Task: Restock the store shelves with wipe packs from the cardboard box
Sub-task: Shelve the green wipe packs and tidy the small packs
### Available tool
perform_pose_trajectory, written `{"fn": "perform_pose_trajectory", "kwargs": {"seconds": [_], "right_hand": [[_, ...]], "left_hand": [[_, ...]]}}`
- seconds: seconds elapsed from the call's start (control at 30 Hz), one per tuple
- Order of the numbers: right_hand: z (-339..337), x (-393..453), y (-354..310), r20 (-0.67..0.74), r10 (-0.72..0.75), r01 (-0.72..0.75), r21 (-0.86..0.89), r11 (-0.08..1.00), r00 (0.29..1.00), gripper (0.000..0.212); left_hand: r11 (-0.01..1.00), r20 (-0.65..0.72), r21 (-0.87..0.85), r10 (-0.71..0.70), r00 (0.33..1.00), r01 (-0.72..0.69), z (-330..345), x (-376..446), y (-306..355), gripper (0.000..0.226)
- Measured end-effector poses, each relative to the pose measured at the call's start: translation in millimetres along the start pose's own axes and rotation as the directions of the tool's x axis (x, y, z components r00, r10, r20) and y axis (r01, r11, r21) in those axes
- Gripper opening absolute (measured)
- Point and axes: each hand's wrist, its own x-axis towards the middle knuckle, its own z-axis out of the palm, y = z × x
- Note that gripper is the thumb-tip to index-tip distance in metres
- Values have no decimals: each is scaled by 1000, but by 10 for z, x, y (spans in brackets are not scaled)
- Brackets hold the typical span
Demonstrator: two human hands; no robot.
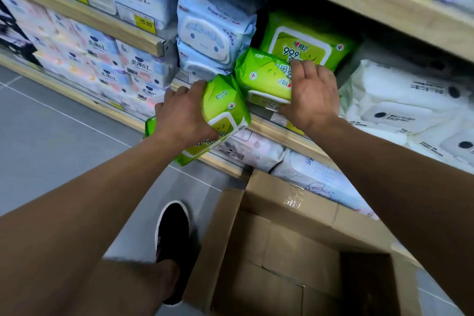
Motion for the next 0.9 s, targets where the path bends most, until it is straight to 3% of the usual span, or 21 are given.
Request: {"fn": "perform_pose_trajectory", "kwargs": {"seconds": [0.67,0.9], "right_hand": [[476,456,69,235,69,-92,87,992,969,89],[525,369,81,178,23,-42,103,994,984,100]], "left_hand": [[1000,4,-12,-6,1000,6,106,88,-59,110],[997,-17,36,68,998,-68,160,112,21,107]]}}
